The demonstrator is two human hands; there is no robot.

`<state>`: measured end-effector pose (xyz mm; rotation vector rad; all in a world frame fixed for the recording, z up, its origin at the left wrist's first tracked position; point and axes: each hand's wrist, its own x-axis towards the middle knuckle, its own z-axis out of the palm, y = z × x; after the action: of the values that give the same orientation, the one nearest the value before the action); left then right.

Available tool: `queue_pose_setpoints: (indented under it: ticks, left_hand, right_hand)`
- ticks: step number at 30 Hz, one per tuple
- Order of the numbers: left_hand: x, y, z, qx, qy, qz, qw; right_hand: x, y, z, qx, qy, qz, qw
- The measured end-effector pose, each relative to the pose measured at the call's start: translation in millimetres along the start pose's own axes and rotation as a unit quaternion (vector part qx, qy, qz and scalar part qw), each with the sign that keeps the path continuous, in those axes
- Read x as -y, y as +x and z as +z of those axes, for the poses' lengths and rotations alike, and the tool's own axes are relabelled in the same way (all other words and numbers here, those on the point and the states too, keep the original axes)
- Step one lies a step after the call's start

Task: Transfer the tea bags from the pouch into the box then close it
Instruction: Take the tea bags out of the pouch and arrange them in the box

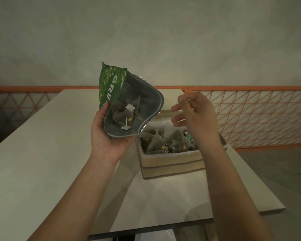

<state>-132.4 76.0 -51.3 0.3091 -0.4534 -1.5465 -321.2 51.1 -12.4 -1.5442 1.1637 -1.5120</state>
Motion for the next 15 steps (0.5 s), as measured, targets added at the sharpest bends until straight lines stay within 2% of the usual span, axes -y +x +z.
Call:
queue_pose_setpoints:
  ticks: [3, 5, 8, 12, 14, 15]
  left_hand:
    - [-1.0, 0.2, -0.7, 0.001, 0.003, 0.002, 1.0]
    - [-1.7, 0.2, -0.9, 0.007, 0.005, 0.004, 1.0]
    - [-2.3, 0.7, -1.9, 0.019, 0.002, -0.002, 1.0]
    - [-1.3, 0.5, -2.5, 0.018, -0.003, -0.002, 1.0]
    - [-1.0, -0.3, -1.3, 0.017, 0.002, 0.0, 1.0]
    - [-1.2, -0.3, -1.0, 0.016, 0.004, 0.001, 1.0]
  right_hand:
    - [-19.9, 4.1, 4.4, -0.001, -0.052, -0.016, 0.999]
    - [-36.4, 4.7, 5.0, 0.004, -0.151, -0.04, 0.988]
    - [-58.5, 3.4, 5.6, 0.029, -0.341, -0.092, 0.935]
    - [-54.9, -3.1, 5.4, 0.185, -0.351, 0.04, 0.917]
    - [-46.1, -5.7, 5.8, 0.18, -0.347, 0.032, 0.92]
    - [-42.2, -7.4, 7.3, 0.14, -0.333, -0.003, 0.932]
